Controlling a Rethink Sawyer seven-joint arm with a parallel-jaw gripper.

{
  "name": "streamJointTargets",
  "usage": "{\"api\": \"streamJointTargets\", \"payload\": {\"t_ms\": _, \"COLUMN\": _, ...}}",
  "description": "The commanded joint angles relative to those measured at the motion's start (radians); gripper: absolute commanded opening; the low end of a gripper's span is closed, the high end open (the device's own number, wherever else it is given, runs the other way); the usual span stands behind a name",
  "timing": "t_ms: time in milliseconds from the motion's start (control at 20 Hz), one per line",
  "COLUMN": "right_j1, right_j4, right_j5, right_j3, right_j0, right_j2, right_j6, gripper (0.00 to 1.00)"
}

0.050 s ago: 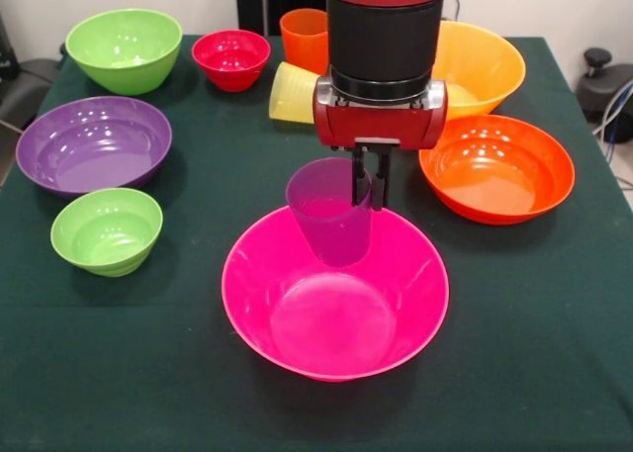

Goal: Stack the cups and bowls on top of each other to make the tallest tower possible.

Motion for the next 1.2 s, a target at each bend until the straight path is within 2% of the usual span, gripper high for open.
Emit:
{"api": "streamJointTargets", "payload": {"t_ms": 50, "right_j1": -0.014, "right_j4": 0.026, "right_j5": 0.072, "right_j3": -0.01, "right_j0": 0.038, "right_j2": -0.025, "right_j6": 0.131, "gripper": 0.0}}
{"api": "streamJointTargets", "payload": {"t_ms": 650, "right_j1": -0.07, "right_j4": 0.075, "right_j5": 0.089, "right_j3": 0.03, "right_j0": 0.042, "right_j2": -0.046, "right_j6": 0.106, "gripper": 0.0}}
{"api": "streamJointTargets", "payload": {"t_ms": 1200, "right_j1": -0.043, "right_j4": 0.078, "right_j5": 0.073, "right_j3": 0.005, "right_j0": 0.052, "right_j2": -0.075, "right_j6": 0.084, "gripper": 0.0}}
